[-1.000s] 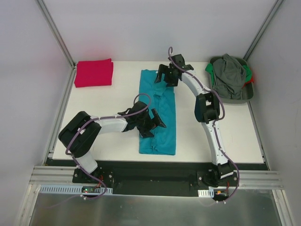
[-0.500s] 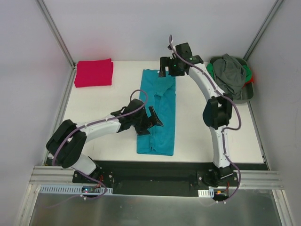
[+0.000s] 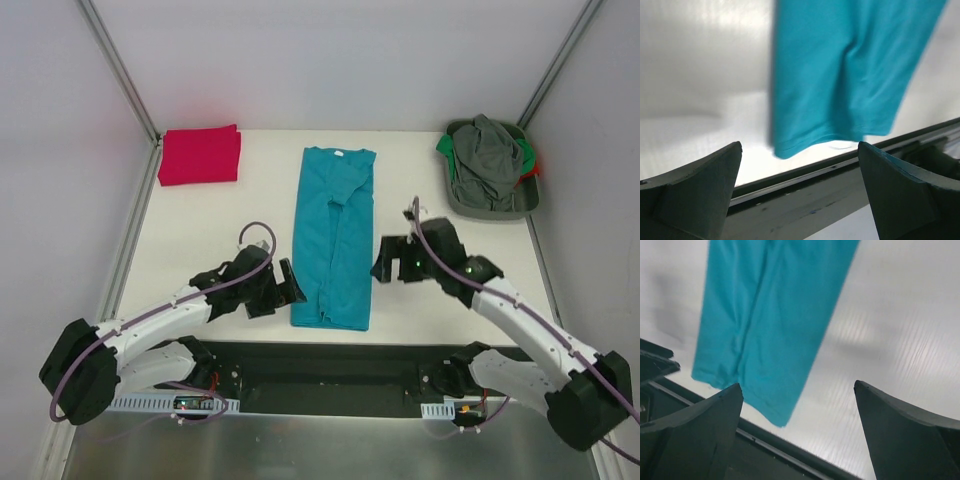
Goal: Fold and stack the t-shirts
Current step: Rotate the tshirt 90 degrees, then grab the bottom of the folded rectangular tshirt with both arms
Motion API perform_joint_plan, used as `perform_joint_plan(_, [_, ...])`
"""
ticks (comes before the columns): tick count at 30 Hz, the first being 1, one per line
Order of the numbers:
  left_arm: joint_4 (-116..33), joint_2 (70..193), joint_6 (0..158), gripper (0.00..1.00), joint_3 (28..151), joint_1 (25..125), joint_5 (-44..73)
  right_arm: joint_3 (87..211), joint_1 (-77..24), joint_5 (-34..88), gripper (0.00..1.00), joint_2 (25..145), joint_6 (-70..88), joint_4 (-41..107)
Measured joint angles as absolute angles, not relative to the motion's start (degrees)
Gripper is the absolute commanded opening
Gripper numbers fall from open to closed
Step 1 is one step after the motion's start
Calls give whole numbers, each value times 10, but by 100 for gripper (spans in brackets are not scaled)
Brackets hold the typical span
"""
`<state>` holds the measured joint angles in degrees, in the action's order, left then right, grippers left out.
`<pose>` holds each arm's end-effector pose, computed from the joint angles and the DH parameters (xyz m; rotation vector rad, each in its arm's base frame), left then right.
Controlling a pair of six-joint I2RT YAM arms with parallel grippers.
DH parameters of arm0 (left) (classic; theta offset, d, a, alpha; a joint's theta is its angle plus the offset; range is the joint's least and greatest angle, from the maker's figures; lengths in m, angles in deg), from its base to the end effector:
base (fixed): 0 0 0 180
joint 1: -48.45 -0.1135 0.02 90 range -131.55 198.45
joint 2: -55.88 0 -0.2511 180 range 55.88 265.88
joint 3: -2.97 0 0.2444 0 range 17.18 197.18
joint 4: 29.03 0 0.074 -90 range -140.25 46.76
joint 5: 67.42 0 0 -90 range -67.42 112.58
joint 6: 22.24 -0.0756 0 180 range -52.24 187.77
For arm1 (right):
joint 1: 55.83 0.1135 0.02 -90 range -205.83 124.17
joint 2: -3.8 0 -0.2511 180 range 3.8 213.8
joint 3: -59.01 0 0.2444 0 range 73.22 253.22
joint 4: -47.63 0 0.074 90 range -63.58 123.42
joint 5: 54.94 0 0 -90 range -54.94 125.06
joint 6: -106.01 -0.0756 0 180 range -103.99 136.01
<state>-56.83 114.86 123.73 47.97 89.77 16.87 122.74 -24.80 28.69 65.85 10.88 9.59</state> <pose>0.1746 -0.1635 0.1702 -0.2635 2.4876 -0.9225 0.2242 0.1447 0.2541 -0.5636 2.1696 0.4701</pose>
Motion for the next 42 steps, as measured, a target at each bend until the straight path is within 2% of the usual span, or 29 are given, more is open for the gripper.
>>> perform_joint_plan(4, [-600, 1172, 1231, 98, 454, 898, 164, 1071, -199, 298, 97, 586, 21, 131])
perform_joint_plan(8, [-600, 1220, 1221, 93, 470, 899, 154, 1043, -143, 313, 99, 602, -41, 133])
perform_joint_plan(12, [-599, 1264, 1210, 88, 497, 905, 153, 1045, -92, 328, 87, 649, -78, 155])
perform_joint_plan(19, [-600, 1309, 1192, 81, 527, 922, 155, 1082, -32, 377, 77, 742, -122, 138])
perform_joint_plan(23, [-603, 1320, 1186, 81, 535, 939, 163, 1102, -9, 411, 68, 748, -144, 116])
perform_joint_plan(35, [-648, 1374, 1165, 70, 583, 957, 182, 1101, 6, 426, 45, 795, -181, 105])
perform_joint_plan(37, [-650, 1375, 1163, 70, 583, 957, 184, 1101, 7, 426, 38, 796, -185, 106])
perform_joint_plan(42, [-654, 1377, 1160, 61, 583, 957, 187, 1096, 9, 428, 29, 796, -193, 106])
